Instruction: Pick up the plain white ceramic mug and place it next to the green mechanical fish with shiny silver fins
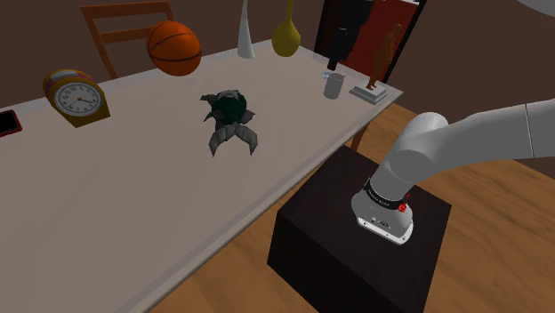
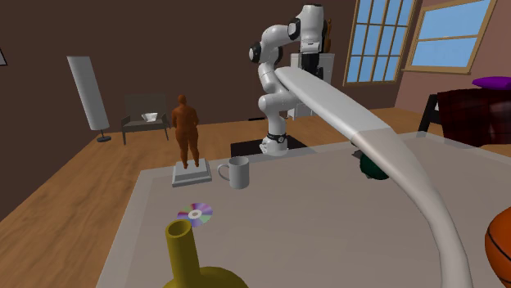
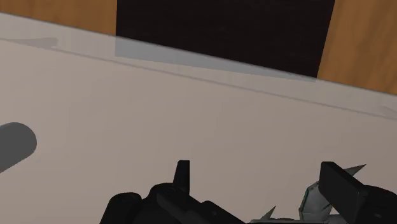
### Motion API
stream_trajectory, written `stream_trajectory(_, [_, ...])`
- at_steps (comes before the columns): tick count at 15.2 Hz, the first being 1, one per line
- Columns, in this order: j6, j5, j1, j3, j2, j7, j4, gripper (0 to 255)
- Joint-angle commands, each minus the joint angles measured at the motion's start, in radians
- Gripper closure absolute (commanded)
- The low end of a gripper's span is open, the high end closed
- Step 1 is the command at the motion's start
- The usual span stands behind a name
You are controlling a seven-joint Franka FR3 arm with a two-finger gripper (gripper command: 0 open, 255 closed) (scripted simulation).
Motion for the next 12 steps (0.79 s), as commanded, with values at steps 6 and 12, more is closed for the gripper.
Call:
stream_trajectory(6, [0.082,-0.070,-0.029,-0.089,0.088,-0.100,-0.020,0])
stream_trajectory(12, [0.186,-0.139,-0.058,-0.193,0.230,-0.216,-0.005,0])
